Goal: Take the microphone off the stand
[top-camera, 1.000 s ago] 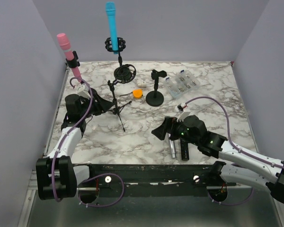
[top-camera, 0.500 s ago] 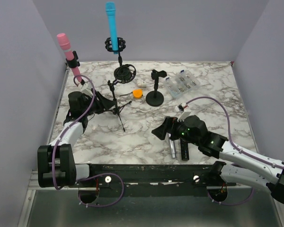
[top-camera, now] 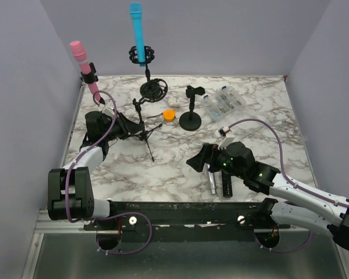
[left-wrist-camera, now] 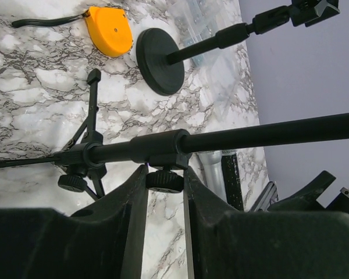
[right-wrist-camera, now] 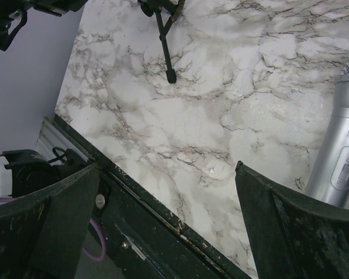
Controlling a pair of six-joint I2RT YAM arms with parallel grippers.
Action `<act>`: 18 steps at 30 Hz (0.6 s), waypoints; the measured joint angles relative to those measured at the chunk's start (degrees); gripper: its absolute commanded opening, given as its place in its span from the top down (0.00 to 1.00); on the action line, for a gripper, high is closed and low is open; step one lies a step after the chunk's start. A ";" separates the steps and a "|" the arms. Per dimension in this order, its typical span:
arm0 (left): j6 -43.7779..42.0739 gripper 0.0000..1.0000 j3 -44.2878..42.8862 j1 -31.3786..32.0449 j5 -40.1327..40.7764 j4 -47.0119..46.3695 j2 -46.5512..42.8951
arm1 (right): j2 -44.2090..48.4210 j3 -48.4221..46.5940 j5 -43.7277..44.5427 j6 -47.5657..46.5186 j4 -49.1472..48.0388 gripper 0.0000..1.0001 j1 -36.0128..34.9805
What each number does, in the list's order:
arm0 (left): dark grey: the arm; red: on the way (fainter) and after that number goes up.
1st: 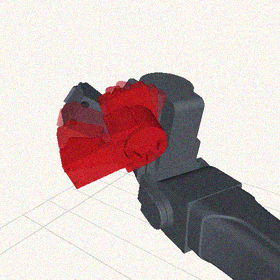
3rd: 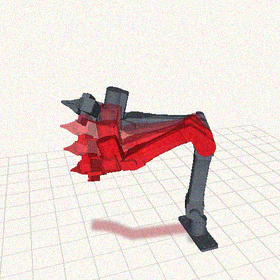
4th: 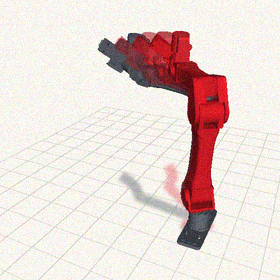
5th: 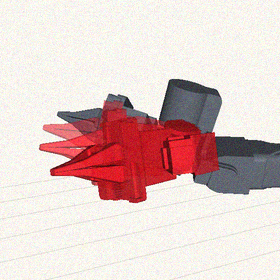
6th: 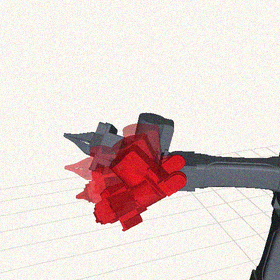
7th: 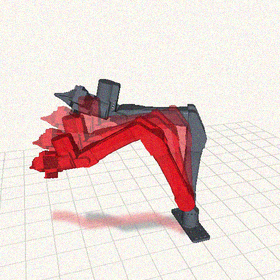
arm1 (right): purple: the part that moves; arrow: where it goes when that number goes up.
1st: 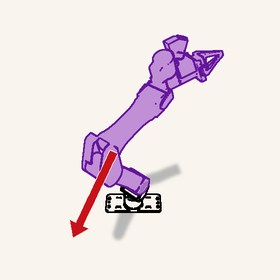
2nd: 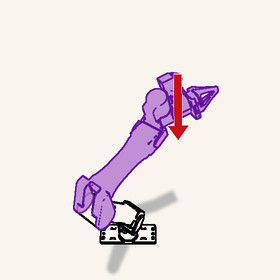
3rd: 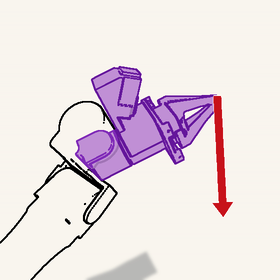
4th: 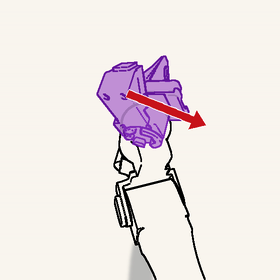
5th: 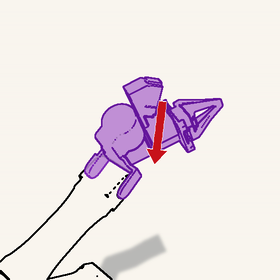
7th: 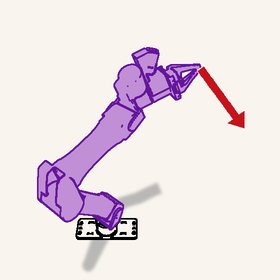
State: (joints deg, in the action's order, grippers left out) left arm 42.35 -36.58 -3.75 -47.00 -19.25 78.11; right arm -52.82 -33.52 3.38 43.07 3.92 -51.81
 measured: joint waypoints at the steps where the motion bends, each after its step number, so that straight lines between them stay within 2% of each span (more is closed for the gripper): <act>1: 0.42 1.00 -0.04 -0.07 -0.26 -0.11 0.22 | 0.00 0.00 0.00 0.00 0.00 0.00 0.00; 5: 4.20 1.00 0.02 -0.94 -2.45 -2.25 1.57 | 0.00 0.00 0.00 0.00 0.00 0.00 0.00; 11: 15.93 1.00 3.45 -2.97 -5.73 -11.45 3.61 | 0.00 0.00 0.00 0.00 0.00 0.00 0.00; 15: 29.86 1.00 8.24 -4.42 -6.03 -25.18 6.14 | -0.22 0.00 0.00 0.00 0.00 0.00 0.00; 18: 41.48 1.00 9.94 -4.94 -5.99 -38.07 11.69 | -0.39 0.00 0.00 0.00 0.00 0.00 0.00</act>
State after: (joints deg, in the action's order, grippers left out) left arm 83.83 -26.63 -8.69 -52.99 -57.32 89.80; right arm -53.21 -33.52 3.38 43.07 3.92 -51.81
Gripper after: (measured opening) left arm 0.252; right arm 0.998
